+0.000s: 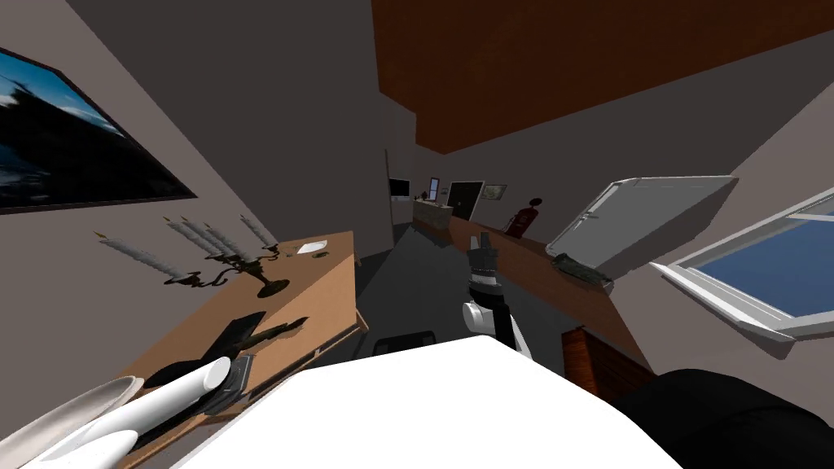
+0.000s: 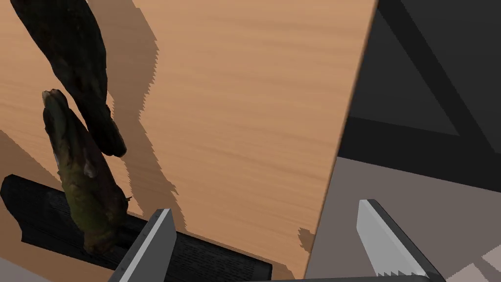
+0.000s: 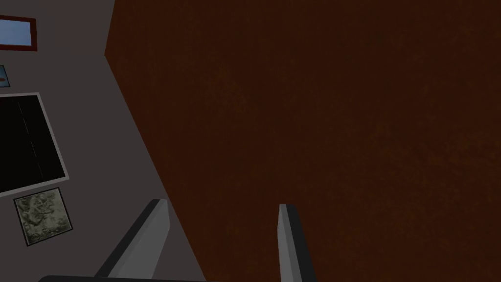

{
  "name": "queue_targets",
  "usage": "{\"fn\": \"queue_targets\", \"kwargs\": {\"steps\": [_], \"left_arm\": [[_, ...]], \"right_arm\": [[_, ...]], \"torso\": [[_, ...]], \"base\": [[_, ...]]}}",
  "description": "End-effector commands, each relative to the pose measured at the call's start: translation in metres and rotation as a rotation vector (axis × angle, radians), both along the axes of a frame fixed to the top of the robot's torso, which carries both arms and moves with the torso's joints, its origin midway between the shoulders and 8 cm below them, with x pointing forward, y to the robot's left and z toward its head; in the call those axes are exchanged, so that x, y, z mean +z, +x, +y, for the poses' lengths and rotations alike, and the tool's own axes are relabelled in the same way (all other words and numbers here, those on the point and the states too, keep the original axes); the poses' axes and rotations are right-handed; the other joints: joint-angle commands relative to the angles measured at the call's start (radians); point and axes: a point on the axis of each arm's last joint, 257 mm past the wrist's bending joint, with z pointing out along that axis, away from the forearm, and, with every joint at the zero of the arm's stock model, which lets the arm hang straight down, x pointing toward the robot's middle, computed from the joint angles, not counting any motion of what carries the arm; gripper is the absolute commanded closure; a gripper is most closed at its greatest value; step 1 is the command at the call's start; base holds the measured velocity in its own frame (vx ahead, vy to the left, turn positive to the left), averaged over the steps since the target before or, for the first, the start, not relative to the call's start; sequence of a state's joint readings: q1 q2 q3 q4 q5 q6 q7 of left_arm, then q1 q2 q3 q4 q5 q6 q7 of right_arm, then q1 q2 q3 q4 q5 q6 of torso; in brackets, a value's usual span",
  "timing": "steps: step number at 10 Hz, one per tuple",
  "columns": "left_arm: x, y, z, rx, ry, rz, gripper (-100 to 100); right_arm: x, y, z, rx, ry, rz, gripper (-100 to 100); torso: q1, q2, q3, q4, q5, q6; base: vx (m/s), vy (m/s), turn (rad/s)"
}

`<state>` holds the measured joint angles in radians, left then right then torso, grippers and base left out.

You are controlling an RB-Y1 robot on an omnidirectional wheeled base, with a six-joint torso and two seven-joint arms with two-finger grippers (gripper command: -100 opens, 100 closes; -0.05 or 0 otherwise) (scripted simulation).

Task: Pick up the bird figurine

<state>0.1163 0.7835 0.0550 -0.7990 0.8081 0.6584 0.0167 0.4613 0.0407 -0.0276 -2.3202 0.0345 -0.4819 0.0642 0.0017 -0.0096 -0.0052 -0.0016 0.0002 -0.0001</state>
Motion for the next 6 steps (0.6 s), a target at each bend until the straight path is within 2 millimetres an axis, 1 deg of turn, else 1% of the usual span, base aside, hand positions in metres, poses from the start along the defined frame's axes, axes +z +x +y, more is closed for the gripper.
{"fn": "queue_targets", "kwargs": {"steps": [1, 3, 4, 5, 6], "left_arm": [[0.003, -0.011, 0.009, 0.027, -0.007, 0.041, -100], [0.004, -0.022, 0.014, 0.05, -0.016, 0.081, -100], [0.003, -0.028, 0.015, 0.058, -0.022, 0.099, -100], [-0.002, -0.038, 0.012, 0.069, -0.036, 0.133, -100], [-0.007, -0.048, 0.007, 0.075, -0.049, 0.159, -100]], "right_arm": [[0.0, 0.0, 0.0, 0.0, 0.0, 0.0, 0], [0.0, 0.0, 0.0, 0.0, 0.0, 0.0, 0], [0.0, 0.0, 0.0, 0.0, 0.0, 0.0, 0], [0.0, 0.0, 0.0, 0.0, 0.0, 0.0, 0], [0.0, 0.0, 0.0, 0.0, 0.0, 0.0, 0]], "torso": [[0.0, 0.0, 0.0, 0.0, 0.0, 0.0], [0.001, -0.001, -0.001, 0.0, 0.0, 0.0], [0.002, -0.001, -0.001, 0.0, 0.0, 0.0], [0.003, 0.0, 0.0, 0.0, 0.001, -0.001], [0.003, 0.001, 0.001, 0.0, 0.001, 0.0]], "base": [[0.176, 0.058, -0.282], [0.157, 0.07, -0.261], [0.13, 0.101, -0.241], [0.112, 0.11, -0.303], [0.092, 0.106, -0.215]]}}
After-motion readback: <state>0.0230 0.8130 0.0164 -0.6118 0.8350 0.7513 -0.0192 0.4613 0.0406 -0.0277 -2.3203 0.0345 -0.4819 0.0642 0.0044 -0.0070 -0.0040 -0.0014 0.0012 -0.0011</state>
